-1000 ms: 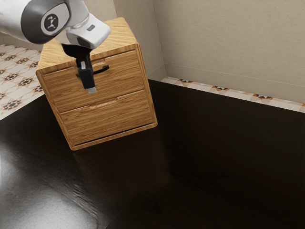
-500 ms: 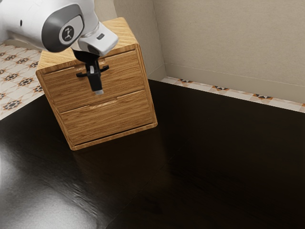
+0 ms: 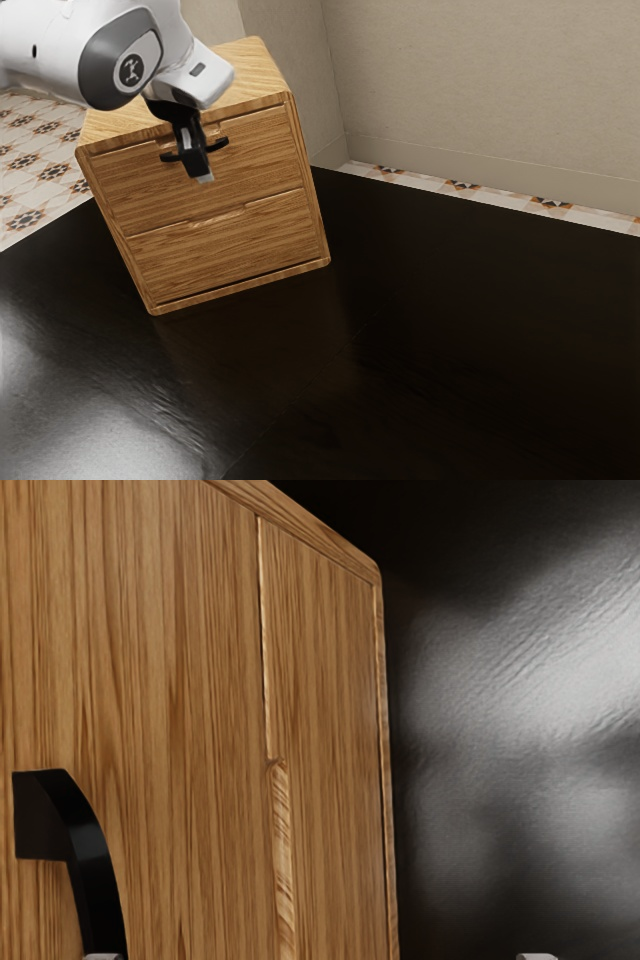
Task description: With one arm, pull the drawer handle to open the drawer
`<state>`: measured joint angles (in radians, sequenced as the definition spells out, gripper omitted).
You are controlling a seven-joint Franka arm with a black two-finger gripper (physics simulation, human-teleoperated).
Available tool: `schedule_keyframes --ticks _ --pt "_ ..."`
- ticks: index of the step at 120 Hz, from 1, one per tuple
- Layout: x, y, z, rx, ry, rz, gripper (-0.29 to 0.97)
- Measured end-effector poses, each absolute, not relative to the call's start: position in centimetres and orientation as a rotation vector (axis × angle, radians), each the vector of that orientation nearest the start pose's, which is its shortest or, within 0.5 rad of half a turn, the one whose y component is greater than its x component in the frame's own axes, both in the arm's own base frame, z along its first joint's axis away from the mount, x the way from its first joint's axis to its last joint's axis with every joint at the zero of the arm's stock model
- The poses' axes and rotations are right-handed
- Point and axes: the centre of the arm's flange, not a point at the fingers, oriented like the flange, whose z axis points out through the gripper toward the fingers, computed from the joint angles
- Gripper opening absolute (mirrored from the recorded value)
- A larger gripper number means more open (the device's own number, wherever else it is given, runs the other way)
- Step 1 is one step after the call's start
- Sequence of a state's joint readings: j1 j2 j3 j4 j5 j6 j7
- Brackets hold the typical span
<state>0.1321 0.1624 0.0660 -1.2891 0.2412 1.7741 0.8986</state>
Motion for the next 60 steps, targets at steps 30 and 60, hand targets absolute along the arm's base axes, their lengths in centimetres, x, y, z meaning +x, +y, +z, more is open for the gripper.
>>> schedule_keyframes --ticks 30,60 --pt "61.2 14.9 68.1 -2.570 0.965 -0.208 0.44" --pt "61.6 15.9 67.6 -2.556 0.961 -0.215 0.44"
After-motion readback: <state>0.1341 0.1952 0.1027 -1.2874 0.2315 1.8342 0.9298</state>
